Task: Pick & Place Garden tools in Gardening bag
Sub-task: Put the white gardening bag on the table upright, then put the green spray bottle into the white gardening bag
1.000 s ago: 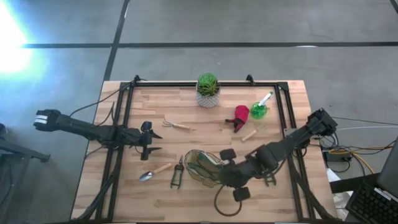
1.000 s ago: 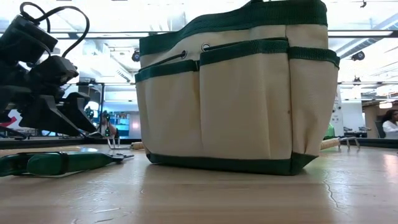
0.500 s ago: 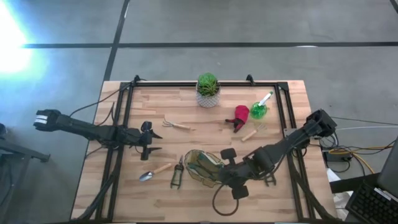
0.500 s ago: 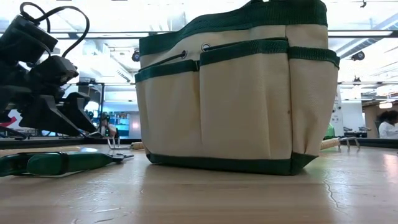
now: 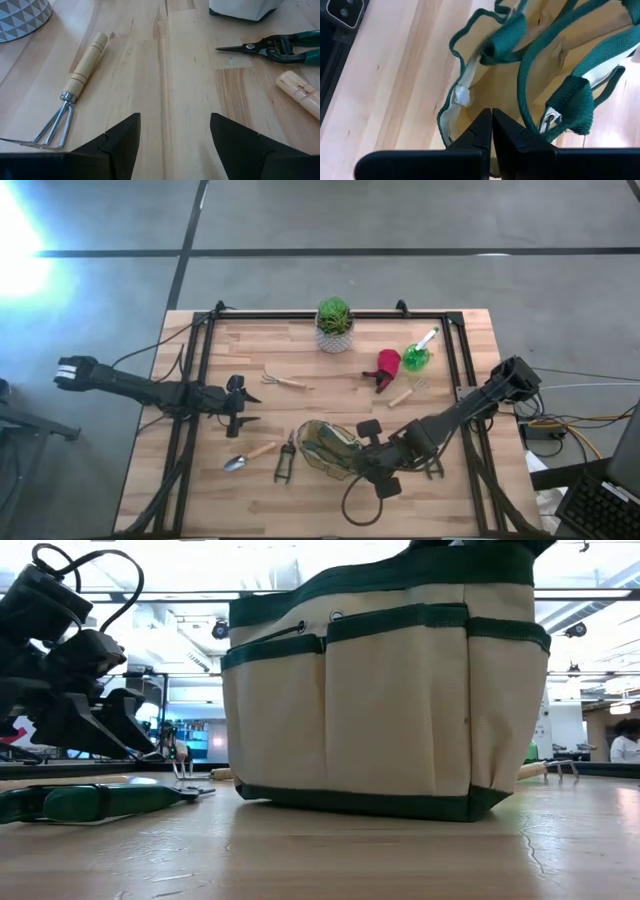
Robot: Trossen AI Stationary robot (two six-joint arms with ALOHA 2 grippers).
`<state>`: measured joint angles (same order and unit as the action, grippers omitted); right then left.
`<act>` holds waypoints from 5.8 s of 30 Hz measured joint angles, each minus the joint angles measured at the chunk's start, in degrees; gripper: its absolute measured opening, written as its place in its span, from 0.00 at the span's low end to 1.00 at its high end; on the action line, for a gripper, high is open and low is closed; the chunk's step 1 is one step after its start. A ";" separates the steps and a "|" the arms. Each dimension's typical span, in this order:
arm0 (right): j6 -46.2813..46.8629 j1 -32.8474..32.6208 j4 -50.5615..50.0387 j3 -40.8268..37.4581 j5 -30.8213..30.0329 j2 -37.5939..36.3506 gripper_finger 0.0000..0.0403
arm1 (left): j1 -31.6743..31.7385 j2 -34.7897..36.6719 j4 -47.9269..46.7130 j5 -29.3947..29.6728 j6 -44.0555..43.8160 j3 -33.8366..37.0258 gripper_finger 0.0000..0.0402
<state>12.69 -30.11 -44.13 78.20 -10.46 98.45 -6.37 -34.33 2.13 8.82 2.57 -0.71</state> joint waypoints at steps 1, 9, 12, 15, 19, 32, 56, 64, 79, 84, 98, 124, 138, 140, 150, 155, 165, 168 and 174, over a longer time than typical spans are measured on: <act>0.01 0.00 0.17 -0.39 0.00 0.00 0.02 | 0.02 -0.01 0.00 0.01 0.01 0.00 0.60; -2.02 0.14 4.73 -2.99 0.22 0.00 0.02 | 0.00 -0.02 0.00 0.00 0.02 0.00 0.60; -2.38 0.71 5.19 -3.21 -0.16 0.65 0.02 | 0.00 -0.02 0.00 0.02 0.00 0.00 0.60; -2.91 0.98 5.09 -2.67 -2.81 2.14 0.02 | 0.00 -0.02 0.00 0.00 0.02 0.00 0.60; -3.87 1.03 3.73 -0.93 -7.71 3.64 0.02 | 0.00 -0.01 0.00 0.00 0.02 0.00 0.60; -4.69 1.01 2.14 1.81 -19.32 3.74 0.02 | 0.00 -0.02 0.00 0.00 0.02 0.00 0.60; -4.25 3.50 2.95 4.00 -30.30 3.63 0.02 | 0.02 -0.02 -0.01 0.00 0.01 0.00 0.60; -0.89 7.38 2.08 4.00 -27.42 3.07 0.02 | 0.00 -0.02 -0.02 0.00 0.00 0.00 0.60; 2.75 15.16 6.30 4.06 -0.96 -2.40 0.02 | 0.02 0.00 -0.02 0.00 0.00 0.00 0.60; 1.92 16.40 9.90 4.06 4.32 -0.86 0.02 | 0.00 -0.01 -0.01 0.00 0.00 0.00 0.60; -2.85 22.01 13.18 3.97 4.64 0.63 0.02 | 0.02 0.00 -0.02 0.00 0.00 0.00 0.60; 0.69 26.02 -12.33 4.83 -3.25 -12.08 0.02 | 0.02 0.00 -0.02 0.00 0.00 0.00 0.60; 9.65 26.01 -20.43 0.88 -5.08 -27.75 0.02 | 0.02 0.00 -0.02 0.01 0.02 0.00 0.60; 12.80 26.03 -20.43 -0.92 -7.34 -29.55 0.02 | 0.02 -0.02 -0.02 0.02 0.00 0.00 0.60; 36.18 27.23 -20.47 -14.86 -23.02 -35.11 0.02 | 0.00 -0.02 -0.02 0.02 0.02 0.00 0.60; 43.17 32.30 -20.41 -19.61 -24.29 -36.57 0.02 | 0.01 -0.01 -0.01 0.02 0.01 0.00 0.60; 41.86 41.86 -20.57 -19.59 -19.42 -36.59 0.02 | 0.02 0.00 0.00 0.02 0.02 0.00 0.60; 40.94 42.32 -22.19 -17.07 -19.50 -36.51 0.02 | 0.02 -0.01 0.00 0.02 0.02 0.00 0.60; 40.92 42.58 -26.00 -13.75 -20.99 -36.48 0.02 | 0.00 0.00 0.04 0.02 0.00 0.00 0.60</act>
<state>53.61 12.47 -70.13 64.44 -31.45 61.98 -6.37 -34.33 2.17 8.84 2.57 -0.71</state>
